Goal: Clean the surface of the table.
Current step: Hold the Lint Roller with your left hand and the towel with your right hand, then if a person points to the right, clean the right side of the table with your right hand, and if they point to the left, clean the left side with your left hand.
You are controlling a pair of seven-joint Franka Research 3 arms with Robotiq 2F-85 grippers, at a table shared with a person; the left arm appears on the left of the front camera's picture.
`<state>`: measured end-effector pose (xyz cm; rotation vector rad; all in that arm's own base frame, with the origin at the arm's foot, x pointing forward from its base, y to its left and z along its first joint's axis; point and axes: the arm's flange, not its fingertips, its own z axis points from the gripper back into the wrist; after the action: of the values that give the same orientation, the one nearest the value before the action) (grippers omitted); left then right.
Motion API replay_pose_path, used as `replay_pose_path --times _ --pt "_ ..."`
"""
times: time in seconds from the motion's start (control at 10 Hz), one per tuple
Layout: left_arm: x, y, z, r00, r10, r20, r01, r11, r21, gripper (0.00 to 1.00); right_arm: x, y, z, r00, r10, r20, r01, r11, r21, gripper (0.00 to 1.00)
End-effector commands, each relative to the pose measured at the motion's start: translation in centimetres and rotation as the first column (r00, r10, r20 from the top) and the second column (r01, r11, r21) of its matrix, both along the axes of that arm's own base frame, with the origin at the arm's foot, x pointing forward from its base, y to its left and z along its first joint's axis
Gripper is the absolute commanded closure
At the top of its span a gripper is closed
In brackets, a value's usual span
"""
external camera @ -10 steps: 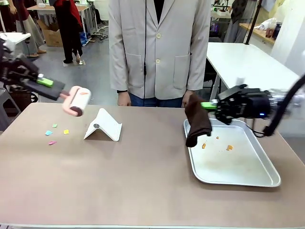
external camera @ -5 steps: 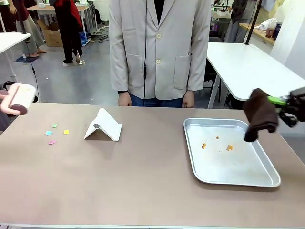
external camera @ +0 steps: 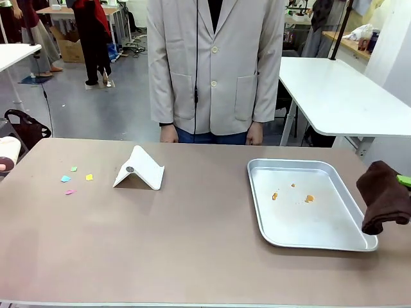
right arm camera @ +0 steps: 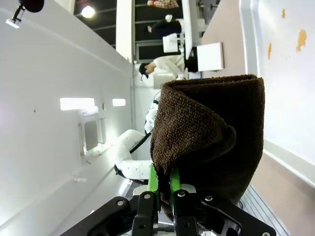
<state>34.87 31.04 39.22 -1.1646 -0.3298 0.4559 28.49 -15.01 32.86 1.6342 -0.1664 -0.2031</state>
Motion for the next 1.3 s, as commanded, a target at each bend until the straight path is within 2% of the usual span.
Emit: replay_pose_path --times 0.0,0.1,1.2 --pt "-0.5 0.0 0.5 0.999 -0.019 0.033 0.018 0.999 0.027 1.0 -0.8 1.4 0.0 0.999 -0.017 0.027 0.018 1.0 -0.025 1.0" --pt "-0.5 0.0 0.5 0.999 -0.019 0.033 0.018 0.999 0.027 1.0 0.0 0.0 0.0 1.0 0.0 0.0 0.0 1.0 0.0 1.0" --pt "-0.5 0.0 0.5 0.999 -0.019 0.033 0.018 0.999 0.027 1.0 0.0 0.0 0.0 1.0 0.0 0.0 0.0 1.0 0.0 1.0"
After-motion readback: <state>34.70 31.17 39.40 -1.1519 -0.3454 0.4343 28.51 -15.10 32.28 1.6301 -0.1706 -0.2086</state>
